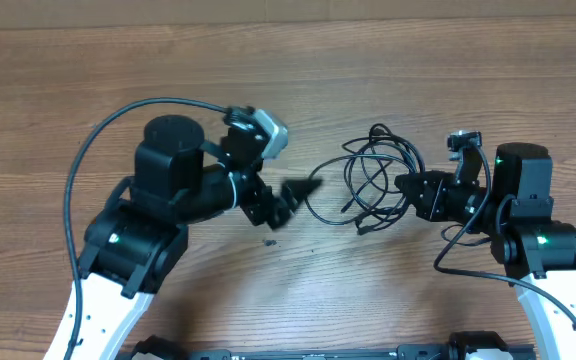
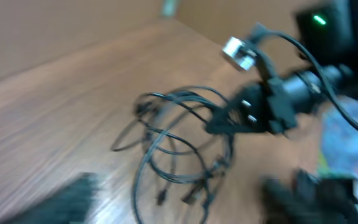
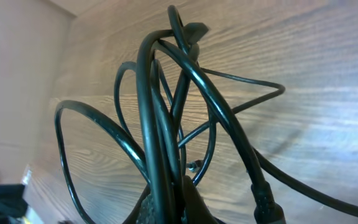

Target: Untangle cables

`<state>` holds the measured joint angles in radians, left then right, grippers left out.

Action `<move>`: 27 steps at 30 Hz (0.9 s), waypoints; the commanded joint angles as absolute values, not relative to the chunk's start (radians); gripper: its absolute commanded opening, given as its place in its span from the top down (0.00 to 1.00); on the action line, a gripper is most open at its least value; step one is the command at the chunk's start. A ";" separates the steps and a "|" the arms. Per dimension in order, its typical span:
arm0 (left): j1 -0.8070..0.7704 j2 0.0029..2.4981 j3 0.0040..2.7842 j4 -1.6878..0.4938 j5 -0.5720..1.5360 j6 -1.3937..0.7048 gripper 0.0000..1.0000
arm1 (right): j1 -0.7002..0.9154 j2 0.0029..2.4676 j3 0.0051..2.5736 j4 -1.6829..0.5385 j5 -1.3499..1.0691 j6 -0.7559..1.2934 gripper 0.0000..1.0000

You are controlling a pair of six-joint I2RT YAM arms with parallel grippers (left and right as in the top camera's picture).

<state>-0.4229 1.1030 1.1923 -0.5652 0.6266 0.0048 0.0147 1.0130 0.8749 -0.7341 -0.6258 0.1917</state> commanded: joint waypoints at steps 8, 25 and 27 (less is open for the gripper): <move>-0.441 1.256 1.215 -0.579 0.911 0.234 0.00 | 0.014 1.006 0.877 -0.660 -0.889 -0.075 0.96; -0.467 1.283 1.215 -0.520 0.838 0.333 0.04 | 0.014 1.006 0.878 -0.660 -1.078 -0.092 0.96; -0.467 1.286 1.214 -0.520 0.827 0.333 0.05 | 0.014 1.006 0.877 -0.659 -1.116 -0.092 0.96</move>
